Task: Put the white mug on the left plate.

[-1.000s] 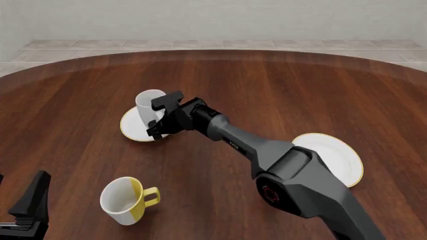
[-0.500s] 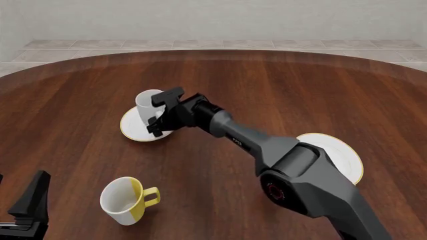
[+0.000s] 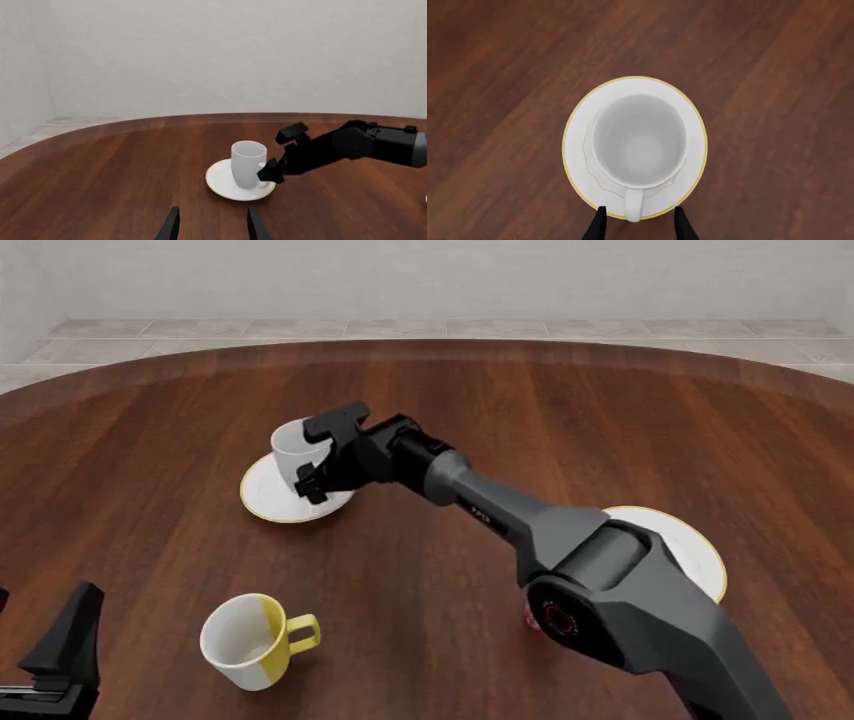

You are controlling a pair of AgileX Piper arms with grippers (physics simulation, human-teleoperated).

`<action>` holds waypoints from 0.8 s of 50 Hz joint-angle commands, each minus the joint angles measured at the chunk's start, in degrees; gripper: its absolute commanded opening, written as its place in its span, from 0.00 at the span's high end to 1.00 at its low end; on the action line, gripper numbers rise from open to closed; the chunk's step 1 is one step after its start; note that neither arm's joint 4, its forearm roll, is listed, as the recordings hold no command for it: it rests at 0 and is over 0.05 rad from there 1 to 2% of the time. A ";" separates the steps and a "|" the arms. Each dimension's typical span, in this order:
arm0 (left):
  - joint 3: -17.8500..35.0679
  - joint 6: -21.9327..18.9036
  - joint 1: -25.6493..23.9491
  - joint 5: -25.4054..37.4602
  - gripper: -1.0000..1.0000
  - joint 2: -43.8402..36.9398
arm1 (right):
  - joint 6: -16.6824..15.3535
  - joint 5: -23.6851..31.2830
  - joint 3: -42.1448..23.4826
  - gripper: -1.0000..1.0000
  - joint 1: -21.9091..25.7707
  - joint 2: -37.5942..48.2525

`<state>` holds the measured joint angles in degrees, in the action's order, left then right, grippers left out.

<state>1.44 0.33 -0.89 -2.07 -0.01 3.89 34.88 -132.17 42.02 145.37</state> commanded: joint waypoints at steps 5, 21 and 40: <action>-0.07 0.00 -0.07 -0.02 0.00 0.00 | -1.03 1.35 -1.03 0.00 -0.24 -0.78; -0.06 -0.21 -0.13 -0.08 0.00 0.00 | -1.93 2.13 -0.65 0.00 -0.66 -3.16; 0.36 -0.40 -0.33 -0.08 0.00 0.00 | -3.71 3.96 -0.53 0.00 -1.07 -6.86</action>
<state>1.62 0.01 -1.12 -2.15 -0.01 1.02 37.90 -132.58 41.24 140.16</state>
